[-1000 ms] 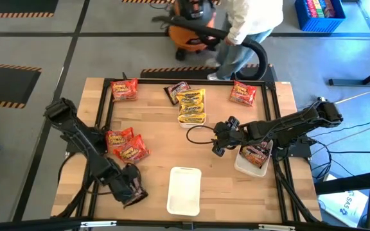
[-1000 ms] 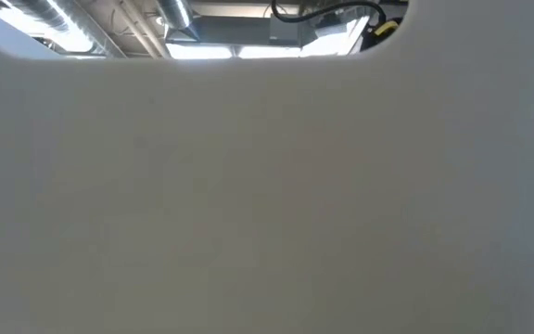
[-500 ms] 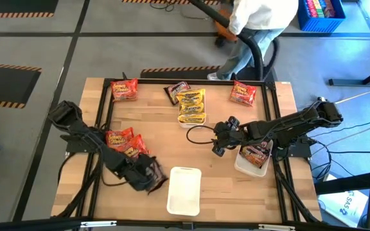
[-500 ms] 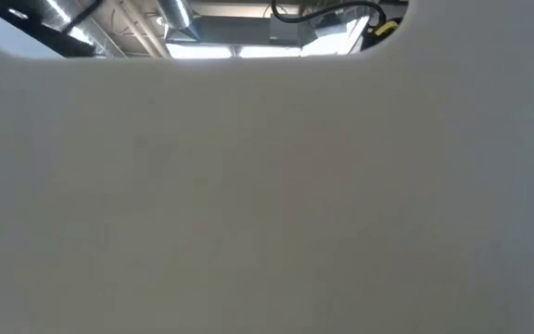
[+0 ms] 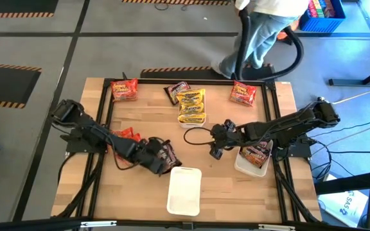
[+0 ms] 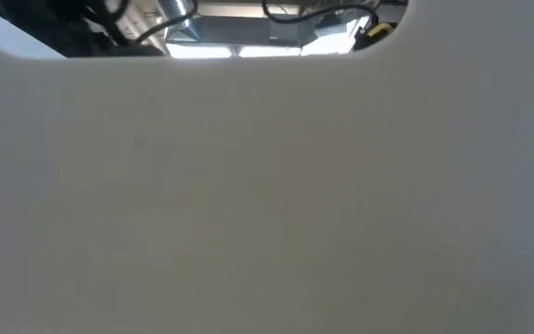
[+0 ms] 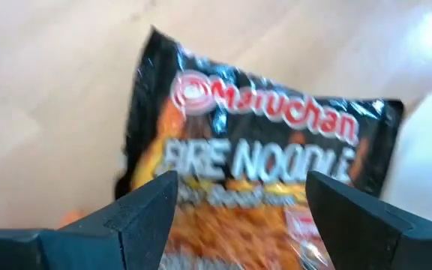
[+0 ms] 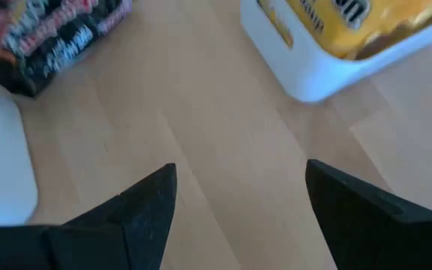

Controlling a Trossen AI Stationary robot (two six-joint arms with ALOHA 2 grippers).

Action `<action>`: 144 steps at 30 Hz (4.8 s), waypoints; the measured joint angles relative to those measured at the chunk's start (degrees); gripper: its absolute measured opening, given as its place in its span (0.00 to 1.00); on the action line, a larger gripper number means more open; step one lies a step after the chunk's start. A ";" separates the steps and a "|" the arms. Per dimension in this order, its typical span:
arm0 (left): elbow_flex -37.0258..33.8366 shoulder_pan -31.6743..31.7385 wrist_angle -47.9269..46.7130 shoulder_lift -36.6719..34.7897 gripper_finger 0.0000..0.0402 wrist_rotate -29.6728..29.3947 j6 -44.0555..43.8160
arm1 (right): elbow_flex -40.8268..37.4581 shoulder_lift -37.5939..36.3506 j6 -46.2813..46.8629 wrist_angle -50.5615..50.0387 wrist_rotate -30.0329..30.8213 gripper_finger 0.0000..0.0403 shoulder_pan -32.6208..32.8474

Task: Sort Maruchan noodles
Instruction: Put the bottom black noodle pack into the right white bin

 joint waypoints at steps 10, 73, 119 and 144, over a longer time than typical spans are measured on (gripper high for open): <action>0.15 5.10 7.11 4.68 0.72 4.43 12.74 | -0.04 5.31 0.34 7.96 -4.00 0.68 -0.03; -6.27 3.92 20.55 5.14 0.72 1.17 30.84 | 0.00 30.65 14.77 54.68 -22.22 0.68 -5.79; -6.40 3.68 27.61 5.25 0.72 0.94 36.28 | 7.10 33.94 13.32 53.65 -24.80 0.66 -7.17; -6.36 1.62 20.43 -1.81 0.72 4.37 36.15 | 7.32 33.37 3.20 53.48 -24.10 0.29 -7.10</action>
